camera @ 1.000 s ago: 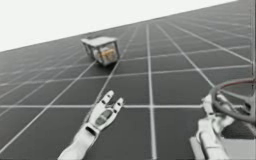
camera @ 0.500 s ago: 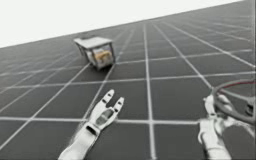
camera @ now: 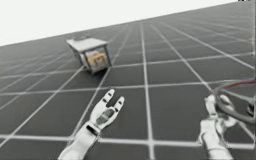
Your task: Pick up and drop off the object
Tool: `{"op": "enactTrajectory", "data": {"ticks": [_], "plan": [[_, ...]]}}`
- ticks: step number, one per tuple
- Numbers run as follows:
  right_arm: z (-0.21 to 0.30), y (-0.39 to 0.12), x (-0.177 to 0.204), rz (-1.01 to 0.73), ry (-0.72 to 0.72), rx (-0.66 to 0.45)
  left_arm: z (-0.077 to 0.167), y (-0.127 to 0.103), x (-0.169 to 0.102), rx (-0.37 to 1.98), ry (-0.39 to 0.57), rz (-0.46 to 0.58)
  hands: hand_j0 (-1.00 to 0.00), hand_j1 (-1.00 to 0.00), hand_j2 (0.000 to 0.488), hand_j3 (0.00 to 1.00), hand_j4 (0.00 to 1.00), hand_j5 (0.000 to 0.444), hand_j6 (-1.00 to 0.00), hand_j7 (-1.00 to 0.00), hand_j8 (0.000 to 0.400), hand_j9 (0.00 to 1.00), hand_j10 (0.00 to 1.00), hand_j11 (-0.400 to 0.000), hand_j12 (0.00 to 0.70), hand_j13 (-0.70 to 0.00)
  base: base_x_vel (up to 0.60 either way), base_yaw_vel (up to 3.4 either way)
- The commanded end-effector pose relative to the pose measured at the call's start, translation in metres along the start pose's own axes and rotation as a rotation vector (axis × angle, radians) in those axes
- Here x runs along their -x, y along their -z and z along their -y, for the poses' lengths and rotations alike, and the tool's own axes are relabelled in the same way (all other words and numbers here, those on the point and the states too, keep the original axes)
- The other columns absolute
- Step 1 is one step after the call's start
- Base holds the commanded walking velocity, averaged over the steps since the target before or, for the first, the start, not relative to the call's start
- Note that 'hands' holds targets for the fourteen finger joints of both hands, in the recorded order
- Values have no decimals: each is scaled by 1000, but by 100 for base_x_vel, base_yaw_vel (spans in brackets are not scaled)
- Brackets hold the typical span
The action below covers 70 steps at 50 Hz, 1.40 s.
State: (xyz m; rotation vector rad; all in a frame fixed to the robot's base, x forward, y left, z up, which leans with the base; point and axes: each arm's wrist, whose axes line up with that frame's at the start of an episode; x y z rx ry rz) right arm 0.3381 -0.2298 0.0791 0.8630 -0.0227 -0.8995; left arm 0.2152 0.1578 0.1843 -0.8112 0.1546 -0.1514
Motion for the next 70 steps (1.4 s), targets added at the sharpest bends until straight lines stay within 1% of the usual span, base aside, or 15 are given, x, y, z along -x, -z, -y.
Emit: {"op": "enactTrajectory", "data": {"ticks": [1,70], "plan": [[-17,-5,5,29,-61,7,-6,-2,3,23,-3,13,0,0,0,1000,1000,0,0,0,0,1000,1000,-400,0,-700,59,-2],[-17,-5,5,29,-61,7,-6,-2,3,23,-3,13,0,0,0,1000,1000,0,0,0,0,1000,1000,-400,0,-700,59,1]]}}
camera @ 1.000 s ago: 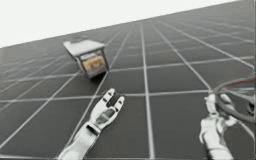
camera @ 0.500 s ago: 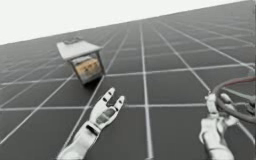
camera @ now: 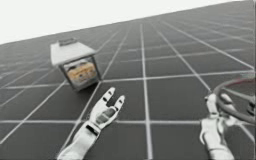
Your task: Pick up and drop off the object
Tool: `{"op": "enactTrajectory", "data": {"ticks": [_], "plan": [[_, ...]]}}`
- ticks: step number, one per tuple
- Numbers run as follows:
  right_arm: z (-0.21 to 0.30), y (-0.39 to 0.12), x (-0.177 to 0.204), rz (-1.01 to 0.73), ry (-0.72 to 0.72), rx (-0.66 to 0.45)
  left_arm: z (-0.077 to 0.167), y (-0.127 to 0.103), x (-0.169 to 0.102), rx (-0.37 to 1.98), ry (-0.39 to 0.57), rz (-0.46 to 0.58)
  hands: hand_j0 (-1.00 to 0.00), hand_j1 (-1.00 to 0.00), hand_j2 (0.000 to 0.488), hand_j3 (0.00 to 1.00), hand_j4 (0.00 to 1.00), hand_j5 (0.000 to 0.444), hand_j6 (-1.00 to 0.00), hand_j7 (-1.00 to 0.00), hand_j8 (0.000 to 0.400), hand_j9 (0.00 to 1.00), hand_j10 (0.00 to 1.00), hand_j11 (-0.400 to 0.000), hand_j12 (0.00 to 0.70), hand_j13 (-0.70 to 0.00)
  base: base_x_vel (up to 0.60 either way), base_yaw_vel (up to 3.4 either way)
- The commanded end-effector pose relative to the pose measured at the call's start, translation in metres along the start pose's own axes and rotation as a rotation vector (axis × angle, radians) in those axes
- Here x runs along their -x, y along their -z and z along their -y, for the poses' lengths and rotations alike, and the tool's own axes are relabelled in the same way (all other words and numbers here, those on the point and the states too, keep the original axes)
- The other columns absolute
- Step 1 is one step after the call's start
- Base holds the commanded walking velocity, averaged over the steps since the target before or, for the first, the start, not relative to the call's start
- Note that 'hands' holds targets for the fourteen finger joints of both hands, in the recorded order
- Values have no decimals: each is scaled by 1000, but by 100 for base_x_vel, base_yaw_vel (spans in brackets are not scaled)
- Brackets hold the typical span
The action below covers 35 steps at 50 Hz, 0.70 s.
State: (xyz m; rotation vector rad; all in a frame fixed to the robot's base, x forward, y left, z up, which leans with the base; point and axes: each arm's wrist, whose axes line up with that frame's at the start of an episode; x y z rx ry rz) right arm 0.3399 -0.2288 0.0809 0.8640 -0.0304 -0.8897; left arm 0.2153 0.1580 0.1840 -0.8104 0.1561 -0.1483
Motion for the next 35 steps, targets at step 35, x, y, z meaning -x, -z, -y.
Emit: {"op": "enactTrajectory", "data": {"ticks": [35], "plan": [[-14,-5,5,27,-49,10,-6,-2,3,23,0,13,0,0,0,1000,1000,0,0,0,0,1000,1000,-400,0,-700,58,3]]}}
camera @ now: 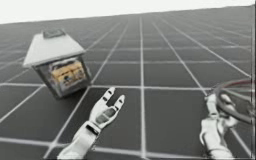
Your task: Pick up and drop off the object
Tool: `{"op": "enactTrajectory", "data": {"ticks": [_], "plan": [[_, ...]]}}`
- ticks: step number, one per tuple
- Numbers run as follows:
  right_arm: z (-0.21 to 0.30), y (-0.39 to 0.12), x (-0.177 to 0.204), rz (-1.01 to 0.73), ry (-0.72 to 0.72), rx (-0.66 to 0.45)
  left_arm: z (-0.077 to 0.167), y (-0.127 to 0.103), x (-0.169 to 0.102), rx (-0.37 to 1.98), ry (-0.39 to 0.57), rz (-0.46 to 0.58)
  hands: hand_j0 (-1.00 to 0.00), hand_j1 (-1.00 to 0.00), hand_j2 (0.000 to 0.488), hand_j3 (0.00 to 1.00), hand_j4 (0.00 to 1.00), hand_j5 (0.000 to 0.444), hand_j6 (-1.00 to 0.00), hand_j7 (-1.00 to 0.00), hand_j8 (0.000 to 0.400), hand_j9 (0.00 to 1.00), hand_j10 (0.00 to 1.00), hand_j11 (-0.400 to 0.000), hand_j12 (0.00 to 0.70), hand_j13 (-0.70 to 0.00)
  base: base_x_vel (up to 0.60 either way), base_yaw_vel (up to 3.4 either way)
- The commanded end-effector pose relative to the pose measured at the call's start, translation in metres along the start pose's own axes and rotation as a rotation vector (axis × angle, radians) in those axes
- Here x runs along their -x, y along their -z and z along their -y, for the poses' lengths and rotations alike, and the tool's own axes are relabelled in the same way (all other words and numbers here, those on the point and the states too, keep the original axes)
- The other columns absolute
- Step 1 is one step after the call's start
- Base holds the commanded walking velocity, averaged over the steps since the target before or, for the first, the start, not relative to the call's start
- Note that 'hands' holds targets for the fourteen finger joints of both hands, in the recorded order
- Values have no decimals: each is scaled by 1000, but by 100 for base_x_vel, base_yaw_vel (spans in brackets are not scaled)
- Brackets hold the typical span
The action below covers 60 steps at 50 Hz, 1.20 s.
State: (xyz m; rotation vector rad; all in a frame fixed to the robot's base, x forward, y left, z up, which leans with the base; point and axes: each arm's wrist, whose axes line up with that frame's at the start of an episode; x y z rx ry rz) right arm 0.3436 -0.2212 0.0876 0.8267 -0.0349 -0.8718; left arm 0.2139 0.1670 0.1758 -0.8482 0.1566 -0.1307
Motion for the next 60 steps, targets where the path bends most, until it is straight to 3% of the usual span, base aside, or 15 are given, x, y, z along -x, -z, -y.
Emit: {"op": "enactTrajectory", "data": {"ticks": [1,60], "plan": [[-4,-7,0,17,-26,-22,6,-1,1,-15,13,5,0,0,0,1000,1000,0,0,0,0,1000,1000,-400,0,-700,59,3],[-4,-7,0,17,-26,-22,6,-1,1,-15,13,5,0,0,0,1000,1000,0,0,0,0,1000,1000,-400,0,-700,58,3]]}}
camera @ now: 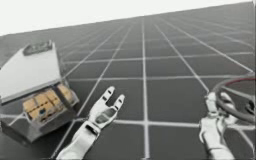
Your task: Pick up and drop off the object
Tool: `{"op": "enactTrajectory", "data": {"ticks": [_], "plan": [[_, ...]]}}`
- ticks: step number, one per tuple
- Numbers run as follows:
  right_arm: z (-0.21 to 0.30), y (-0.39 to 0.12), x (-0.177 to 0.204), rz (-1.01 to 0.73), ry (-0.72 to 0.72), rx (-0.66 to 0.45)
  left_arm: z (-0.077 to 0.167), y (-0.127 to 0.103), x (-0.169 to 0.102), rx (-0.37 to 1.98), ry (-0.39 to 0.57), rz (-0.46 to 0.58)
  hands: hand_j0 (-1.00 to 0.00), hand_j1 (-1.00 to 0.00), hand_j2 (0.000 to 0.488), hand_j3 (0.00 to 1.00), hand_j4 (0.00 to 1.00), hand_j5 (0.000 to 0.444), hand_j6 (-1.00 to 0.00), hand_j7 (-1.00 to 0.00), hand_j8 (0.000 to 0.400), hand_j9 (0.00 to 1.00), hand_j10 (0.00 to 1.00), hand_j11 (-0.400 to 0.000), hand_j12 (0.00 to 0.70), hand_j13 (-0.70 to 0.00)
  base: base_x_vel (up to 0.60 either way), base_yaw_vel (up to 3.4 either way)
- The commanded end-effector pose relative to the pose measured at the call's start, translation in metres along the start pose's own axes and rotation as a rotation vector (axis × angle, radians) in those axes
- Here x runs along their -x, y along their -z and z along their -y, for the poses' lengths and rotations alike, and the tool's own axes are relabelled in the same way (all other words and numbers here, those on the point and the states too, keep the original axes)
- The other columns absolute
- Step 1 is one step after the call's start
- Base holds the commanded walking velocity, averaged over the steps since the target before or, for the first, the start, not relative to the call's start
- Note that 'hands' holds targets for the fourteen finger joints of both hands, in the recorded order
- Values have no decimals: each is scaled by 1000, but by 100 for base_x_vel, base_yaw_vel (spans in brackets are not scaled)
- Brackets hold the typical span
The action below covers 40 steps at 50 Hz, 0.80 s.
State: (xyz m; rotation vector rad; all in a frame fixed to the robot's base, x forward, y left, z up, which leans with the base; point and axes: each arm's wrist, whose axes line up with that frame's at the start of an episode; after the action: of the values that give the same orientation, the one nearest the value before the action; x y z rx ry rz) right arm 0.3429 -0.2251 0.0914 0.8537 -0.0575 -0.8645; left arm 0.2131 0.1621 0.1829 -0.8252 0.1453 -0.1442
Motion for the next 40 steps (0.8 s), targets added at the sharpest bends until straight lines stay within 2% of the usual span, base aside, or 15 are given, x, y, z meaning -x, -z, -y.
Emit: {"op": "enactTrajectory", "data": {"ticks": [1,40], "plan": [[-4,-1,1,12,-16,10,-3,0,1,10,-2,1,0,0,0,1000,1000,0,0,0,0,1000,1000,-400,0,-700,57,4],[-4,-1,1,12,-16,10,-3,0,1,10,-2,1,0,0,0,1000,1000,0,0,0,0,1000,1000,-400,0,-700,58,4]]}}
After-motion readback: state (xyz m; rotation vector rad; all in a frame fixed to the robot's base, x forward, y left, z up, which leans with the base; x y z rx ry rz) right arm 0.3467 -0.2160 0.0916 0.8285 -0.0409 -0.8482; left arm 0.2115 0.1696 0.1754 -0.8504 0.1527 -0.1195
